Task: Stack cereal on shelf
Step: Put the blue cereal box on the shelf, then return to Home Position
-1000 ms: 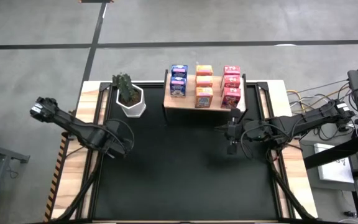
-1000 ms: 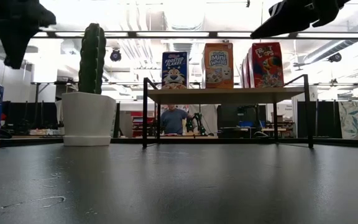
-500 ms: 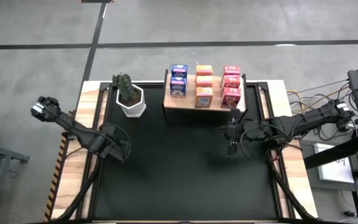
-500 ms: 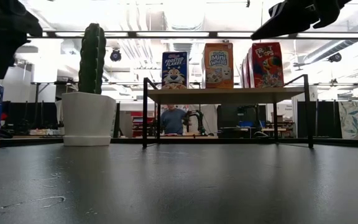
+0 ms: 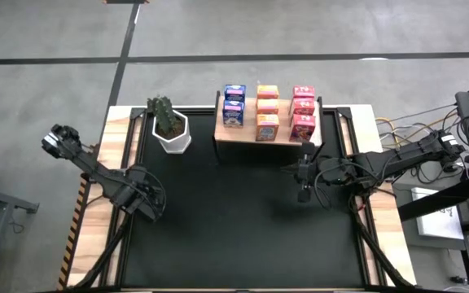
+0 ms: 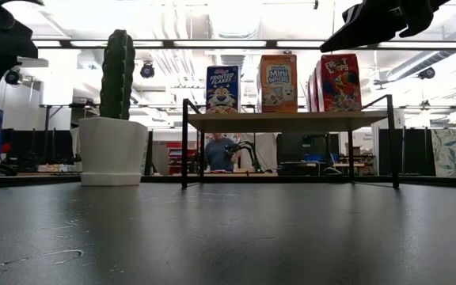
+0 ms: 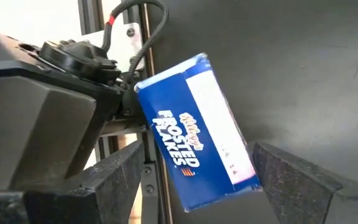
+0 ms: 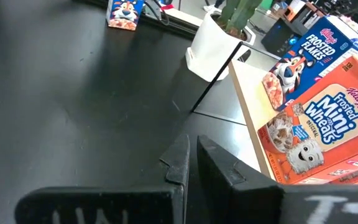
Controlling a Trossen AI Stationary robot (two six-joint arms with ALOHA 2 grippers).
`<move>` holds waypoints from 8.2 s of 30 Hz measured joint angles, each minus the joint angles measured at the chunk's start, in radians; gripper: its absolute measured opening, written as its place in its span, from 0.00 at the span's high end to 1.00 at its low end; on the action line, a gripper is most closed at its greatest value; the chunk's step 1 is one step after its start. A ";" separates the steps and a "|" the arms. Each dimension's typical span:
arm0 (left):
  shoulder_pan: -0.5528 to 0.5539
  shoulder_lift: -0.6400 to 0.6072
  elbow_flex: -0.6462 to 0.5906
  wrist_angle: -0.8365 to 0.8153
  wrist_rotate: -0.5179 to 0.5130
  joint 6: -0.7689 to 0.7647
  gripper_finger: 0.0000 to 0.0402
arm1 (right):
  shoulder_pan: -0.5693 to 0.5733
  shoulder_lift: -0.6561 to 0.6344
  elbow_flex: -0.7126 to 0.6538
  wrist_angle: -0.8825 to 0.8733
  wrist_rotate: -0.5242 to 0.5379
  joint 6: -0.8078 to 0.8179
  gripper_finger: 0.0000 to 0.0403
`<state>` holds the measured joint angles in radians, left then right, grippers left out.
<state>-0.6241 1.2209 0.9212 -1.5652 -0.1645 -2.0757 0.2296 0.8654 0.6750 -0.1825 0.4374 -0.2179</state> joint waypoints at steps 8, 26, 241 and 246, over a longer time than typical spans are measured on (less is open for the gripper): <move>-0.002 0.010 -0.006 0.037 -0.004 0.006 0.39 | 0.000 0.000 0.000 0.000 0.000 -0.001 0.94; -0.001 0.017 0.053 0.037 -0.007 0.053 0.56 | 0.000 0.000 0.000 0.000 0.000 -0.001 0.94; 0.708 -1.036 -0.683 1.548 0.348 2.082 1.00 | -0.001 -0.839 -0.408 0.133 -0.157 -0.162 0.94; 0.708 -1.067 -0.715 1.560 0.347 2.070 1.00 | -0.001 -0.864 -0.427 0.130 -0.150 -0.177 0.94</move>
<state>0.0841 0.1537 0.2065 -0.0057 0.1830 -0.0055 0.2286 0.0014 0.2477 -0.0527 0.2878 -0.3947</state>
